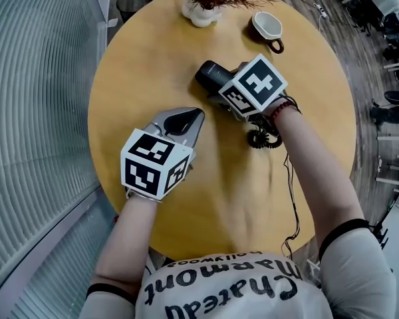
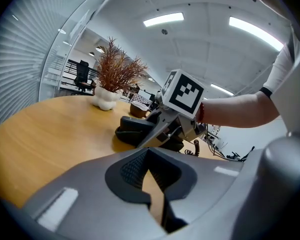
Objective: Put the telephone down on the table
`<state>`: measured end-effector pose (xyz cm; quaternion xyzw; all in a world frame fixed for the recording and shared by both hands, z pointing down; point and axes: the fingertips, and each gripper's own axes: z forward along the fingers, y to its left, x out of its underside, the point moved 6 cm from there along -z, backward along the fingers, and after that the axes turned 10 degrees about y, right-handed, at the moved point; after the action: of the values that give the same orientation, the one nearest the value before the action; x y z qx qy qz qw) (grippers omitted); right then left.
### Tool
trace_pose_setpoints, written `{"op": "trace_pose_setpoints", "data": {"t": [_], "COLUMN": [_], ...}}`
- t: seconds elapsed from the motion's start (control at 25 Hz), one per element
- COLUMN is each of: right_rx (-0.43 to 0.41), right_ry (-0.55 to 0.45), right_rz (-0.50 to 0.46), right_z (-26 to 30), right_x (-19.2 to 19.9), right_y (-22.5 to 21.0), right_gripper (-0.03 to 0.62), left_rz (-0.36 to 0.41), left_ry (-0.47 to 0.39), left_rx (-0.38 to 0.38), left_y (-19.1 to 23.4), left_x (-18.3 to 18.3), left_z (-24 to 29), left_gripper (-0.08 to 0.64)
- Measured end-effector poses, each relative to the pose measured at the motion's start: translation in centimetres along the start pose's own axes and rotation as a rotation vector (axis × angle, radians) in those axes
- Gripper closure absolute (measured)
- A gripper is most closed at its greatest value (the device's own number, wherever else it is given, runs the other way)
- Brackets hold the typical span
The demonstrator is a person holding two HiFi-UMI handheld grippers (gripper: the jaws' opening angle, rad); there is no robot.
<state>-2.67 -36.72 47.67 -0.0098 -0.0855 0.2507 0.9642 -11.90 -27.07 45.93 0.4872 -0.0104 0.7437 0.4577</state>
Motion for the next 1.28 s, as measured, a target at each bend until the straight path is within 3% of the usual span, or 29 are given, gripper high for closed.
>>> {"op": "trace_pose_setpoints", "data": {"t": [0.2,0.68,1.28], "right_rx": [-0.018,0.033,0.101], "right_ry": [0.005,-0.015,-0.049], "right_rz": [-0.016,-0.046,-0.087], "right_z": [0.0,-0.3,-0.3], "right_x": [0.1,0.1,0.0], "right_y": [-0.2,-0.1,-0.4], "right_gripper": [0.298,0.288,0.215], "left_rz": [0.015,0.08,0.091], "left_ry": [-0.014,0.025,0.023], "left_rx": [-0.007,-0.038,-0.02], "left_y": [0.1,0.3,0.1], "left_x": [-0.6,-0.8,-0.6], "left_z": [-0.2,-0.7,-1.1], "left_gripper": [0.554,0.554,0.554]}}
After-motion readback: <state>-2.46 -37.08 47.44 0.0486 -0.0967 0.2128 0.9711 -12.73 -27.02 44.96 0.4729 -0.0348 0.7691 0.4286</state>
